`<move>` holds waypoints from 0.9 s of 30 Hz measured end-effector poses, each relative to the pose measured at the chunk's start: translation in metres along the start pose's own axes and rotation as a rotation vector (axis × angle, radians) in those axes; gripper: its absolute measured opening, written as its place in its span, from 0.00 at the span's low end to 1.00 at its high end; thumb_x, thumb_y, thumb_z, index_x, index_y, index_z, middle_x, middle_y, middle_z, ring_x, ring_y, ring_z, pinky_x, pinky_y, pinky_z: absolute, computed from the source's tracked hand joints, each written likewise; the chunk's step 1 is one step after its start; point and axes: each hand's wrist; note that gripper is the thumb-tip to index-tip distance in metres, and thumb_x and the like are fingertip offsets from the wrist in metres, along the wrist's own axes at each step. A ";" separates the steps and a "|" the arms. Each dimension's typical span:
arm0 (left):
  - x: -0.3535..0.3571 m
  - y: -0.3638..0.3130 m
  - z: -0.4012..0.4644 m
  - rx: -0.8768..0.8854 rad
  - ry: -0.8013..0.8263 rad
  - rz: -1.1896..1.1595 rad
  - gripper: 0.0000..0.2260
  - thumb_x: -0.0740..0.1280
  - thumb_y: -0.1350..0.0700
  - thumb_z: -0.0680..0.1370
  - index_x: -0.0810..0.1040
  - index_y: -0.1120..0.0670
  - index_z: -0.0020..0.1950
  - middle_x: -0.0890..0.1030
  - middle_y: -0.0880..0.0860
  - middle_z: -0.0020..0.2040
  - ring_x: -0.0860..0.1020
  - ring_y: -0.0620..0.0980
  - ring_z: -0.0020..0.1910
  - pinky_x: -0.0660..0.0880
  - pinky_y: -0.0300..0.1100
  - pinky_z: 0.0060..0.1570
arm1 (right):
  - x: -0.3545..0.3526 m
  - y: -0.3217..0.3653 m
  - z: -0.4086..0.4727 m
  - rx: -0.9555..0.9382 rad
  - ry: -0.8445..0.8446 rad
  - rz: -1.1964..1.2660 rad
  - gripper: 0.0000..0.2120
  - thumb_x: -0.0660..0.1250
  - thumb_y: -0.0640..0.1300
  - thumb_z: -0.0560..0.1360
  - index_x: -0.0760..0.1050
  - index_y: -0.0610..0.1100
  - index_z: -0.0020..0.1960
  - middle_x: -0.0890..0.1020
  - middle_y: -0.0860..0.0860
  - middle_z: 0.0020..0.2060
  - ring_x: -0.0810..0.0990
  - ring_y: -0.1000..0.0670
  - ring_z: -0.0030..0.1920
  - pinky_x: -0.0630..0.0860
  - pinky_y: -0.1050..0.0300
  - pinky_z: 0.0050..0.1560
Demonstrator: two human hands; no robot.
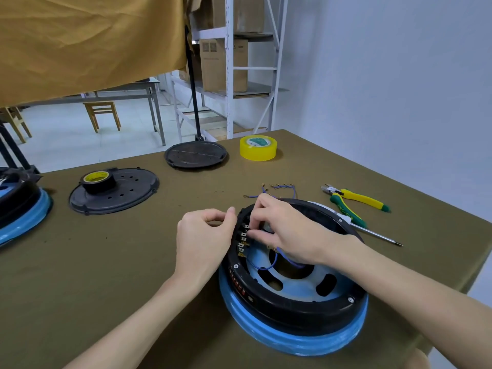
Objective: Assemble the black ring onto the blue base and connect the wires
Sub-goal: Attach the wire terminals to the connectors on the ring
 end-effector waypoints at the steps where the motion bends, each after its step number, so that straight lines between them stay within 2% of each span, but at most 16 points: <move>1: 0.000 0.000 0.000 0.007 0.005 0.001 0.15 0.71 0.49 0.80 0.86 0.47 0.34 0.83 0.44 0.30 0.80 0.42 0.30 0.75 0.39 0.31 | 0.000 0.000 0.001 0.009 -0.001 -0.013 0.08 0.69 0.49 0.81 0.79 0.47 0.45 0.72 0.52 0.49 0.74 0.51 0.46 0.70 0.57 0.50; 2: 0.000 0.000 0.000 0.006 0.008 0.002 0.14 0.71 0.49 0.80 0.86 0.46 0.34 0.83 0.44 0.30 0.80 0.41 0.30 0.75 0.38 0.32 | 0.000 0.000 0.001 0.021 -0.008 -0.027 0.08 0.69 0.50 0.81 0.79 0.48 0.45 0.73 0.53 0.49 0.75 0.51 0.47 0.71 0.56 0.51; 5: -0.001 -0.001 0.000 -0.001 0.005 0.017 0.13 0.71 0.49 0.79 0.86 0.46 0.35 0.84 0.44 0.31 0.82 0.45 0.33 0.79 0.45 0.35 | 0.000 0.000 0.000 0.039 -0.037 -0.051 0.09 0.70 0.52 0.80 0.83 0.47 0.48 0.74 0.53 0.47 0.75 0.52 0.47 0.73 0.55 0.50; 8: -0.002 -0.001 -0.001 -0.008 0.003 0.014 0.13 0.71 0.50 0.80 0.87 0.46 0.36 0.85 0.44 0.32 0.84 0.45 0.35 0.82 0.49 0.38 | -0.001 -0.001 -0.006 0.018 -0.063 -0.044 0.07 0.71 0.52 0.80 0.83 0.49 0.49 0.73 0.53 0.45 0.74 0.52 0.46 0.72 0.56 0.50; 11: -0.002 -0.001 -0.001 0.004 0.008 0.018 0.12 0.71 0.50 0.79 0.87 0.46 0.36 0.85 0.43 0.32 0.83 0.43 0.35 0.82 0.46 0.38 | 0.000 -0.001 -0.009 0.018 -0.061 -0.059 0.05 0.69 0.52 0.81 0.80 0.52 0.49 0.72 0.55 0.44 0.73 0.53 0.44 0.73 0.54 0.48; 15: -0.002 0.000 0.000 -0.014 0.028 0.010 0.11 0.73 0.48 0.78 0.87 0.45 0.36 0.85 0.42 0.32 0.82 0.39 0.33 0.77 0.35 0.34 | -0.002 -0.001 -0.006 0.019 -0.008 -0.039 0.03 0.67 0.49 0.82 0.78 0.52 0.50 0.72 0.56 0.41 0.72 0.56 0.42 0.73 0.52 0.48; 22: 0.000 0.002 -0.003 -0.062 0.018 -0.077 0.05 0.76 0.51 0.76 0.88 0.46 0.39 0.86 0.42 0.36 0.85 0.40 0.39 0.83 0.45 0.43 | 0.008 -0.002 -0.001 0.001 -0.013 -0.068 0.05 0.66 0.46 0.82 0.77 0.47 0.48 0.71 0.57 0.41 0.69 0.53 0.45 0.66 0.57 0.48; 27: -0.002 0.003 0.002 -0.043 0.051 -0.012 0.06 0.75 0.50 0.76 0.87 0.45 0.39 0.86 0.40 0.36 0.84 0.37 0.38 0.78 0.36 0.39 | -0.001 -0.004 -0.005 0.059 -0.019 0.098 0.05 0.73 0.48 0.78 0.80 0.48 0.49 0.79 0.53 0.41 0.75 0.56 0.40 0.71 0.61 0.44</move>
Point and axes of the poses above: each hand's wrist, its own z-axis towards the middle knuckle, its own x-axis out of the palm, y = z × x
